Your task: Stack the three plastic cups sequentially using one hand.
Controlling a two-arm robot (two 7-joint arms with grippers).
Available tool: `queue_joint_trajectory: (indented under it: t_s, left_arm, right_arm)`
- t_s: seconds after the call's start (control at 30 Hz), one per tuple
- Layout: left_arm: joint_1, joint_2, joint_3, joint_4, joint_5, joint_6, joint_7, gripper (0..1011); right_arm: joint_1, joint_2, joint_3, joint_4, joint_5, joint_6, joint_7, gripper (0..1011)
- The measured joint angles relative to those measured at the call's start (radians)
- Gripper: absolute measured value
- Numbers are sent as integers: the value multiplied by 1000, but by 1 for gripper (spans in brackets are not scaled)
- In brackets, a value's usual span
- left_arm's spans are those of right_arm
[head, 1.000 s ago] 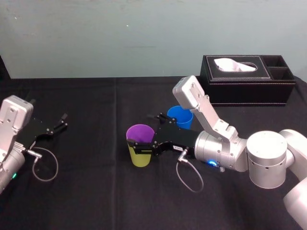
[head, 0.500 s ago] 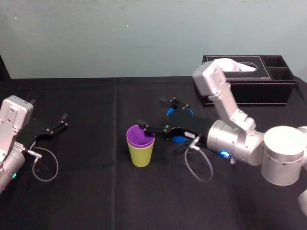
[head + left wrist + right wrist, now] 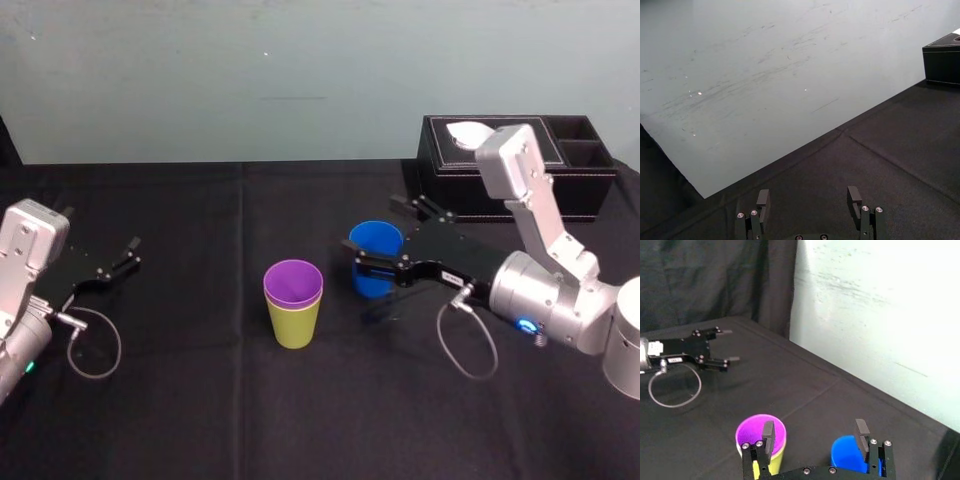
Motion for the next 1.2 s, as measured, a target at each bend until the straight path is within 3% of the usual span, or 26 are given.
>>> queue_joint_trajectory:
  t_s: [0.6,1.2]
  left_arm:
    - [0,0,0,0,0,0,0,1010]
    - [0,0,0,0,0,0,0,1010]
  right_arm:
    - [-67,45,71,36,24,-27,-10,1000]
    - [-72,20,38,145,7,-27,14,1000]
